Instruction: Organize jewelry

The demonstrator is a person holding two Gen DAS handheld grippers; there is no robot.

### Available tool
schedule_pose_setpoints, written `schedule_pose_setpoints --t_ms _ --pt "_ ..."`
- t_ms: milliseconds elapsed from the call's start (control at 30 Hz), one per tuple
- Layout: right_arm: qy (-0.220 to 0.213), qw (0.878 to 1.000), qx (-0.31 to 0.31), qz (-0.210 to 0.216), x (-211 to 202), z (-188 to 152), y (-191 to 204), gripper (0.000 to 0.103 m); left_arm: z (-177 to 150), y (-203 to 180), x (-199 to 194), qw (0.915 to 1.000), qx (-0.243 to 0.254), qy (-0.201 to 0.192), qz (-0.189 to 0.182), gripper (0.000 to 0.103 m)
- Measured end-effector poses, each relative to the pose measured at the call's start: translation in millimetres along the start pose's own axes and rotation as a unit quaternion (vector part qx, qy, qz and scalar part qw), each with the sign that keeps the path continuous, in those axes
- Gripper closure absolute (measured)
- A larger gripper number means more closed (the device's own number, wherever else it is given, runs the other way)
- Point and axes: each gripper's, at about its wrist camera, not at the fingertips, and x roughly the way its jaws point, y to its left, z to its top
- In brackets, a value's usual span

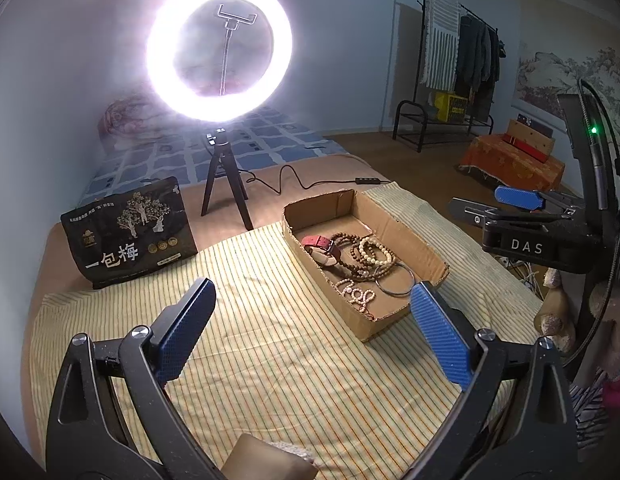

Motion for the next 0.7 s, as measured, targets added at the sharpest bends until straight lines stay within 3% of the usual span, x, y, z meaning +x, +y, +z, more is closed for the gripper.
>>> schedule_pose_setpoints --t_ms 700 --pt "0.000 1.000 -0.006 -0.006 0.9 -0.3 0.5 0.023 0.3 1.5 0.9 1.0000 -0.004 0.003 0.008 0.002"
